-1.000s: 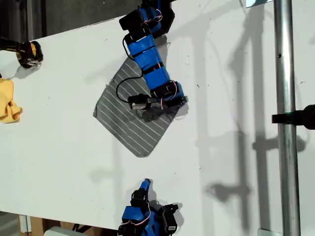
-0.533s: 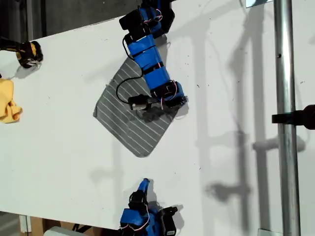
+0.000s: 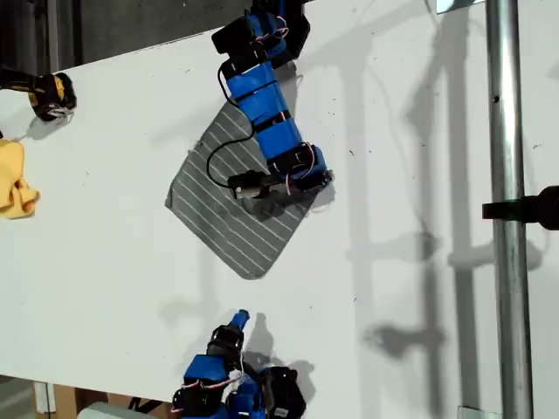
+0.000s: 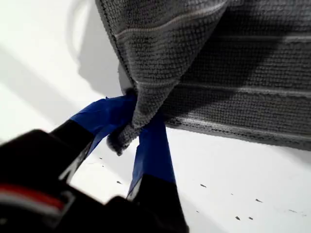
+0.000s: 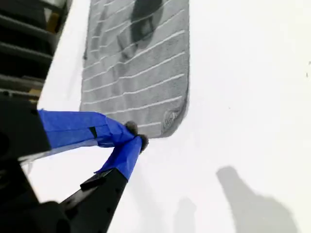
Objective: Grasp corners of a towel and fold twice.
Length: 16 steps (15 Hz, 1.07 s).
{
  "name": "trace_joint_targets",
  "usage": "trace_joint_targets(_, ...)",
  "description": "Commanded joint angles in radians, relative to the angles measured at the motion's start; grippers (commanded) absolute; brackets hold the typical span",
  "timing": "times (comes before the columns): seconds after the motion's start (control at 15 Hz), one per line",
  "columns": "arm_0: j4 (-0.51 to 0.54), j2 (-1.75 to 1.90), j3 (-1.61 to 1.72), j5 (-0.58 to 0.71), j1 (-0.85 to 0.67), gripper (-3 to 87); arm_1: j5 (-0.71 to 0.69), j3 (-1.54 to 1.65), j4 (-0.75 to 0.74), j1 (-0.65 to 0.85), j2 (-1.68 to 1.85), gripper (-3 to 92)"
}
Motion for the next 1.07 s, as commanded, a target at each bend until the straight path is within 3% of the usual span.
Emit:
trace_joint_targets(0.0, 0.014, -0.206, -0.204, 0.130, -0.061, -2.9, -0.017, -0.028, -0.005, 0.005, 0.017, -0.2)
trace_joint_targets(0.27, 0.002, -0.472, -0.425, 0.360, -0.132, -2.9, -0.017, -0.037, -0.005, 0.000, 0.018, -0.2)
trace_joint_targets(0.87, 0.107, -0.779, -0.805, 0.591, -0.072, -2.7, -0.026, -0.037, 0.006, 0.008, 0.026, -0.2)
trace_joint_targets(0.93, 0.109, -0.776, -0.805, 0.609, -0.064, 0.6, -0.026, -0.037, 0.009, 0.006, 0.026, -0.2)
trace_joint_targets(1.0, 0.135, -0.784, -0.815, 0.607, -0.061, 16.6, -0.025, -0.035, 0.009, 0.006, 0.026, -0.2)
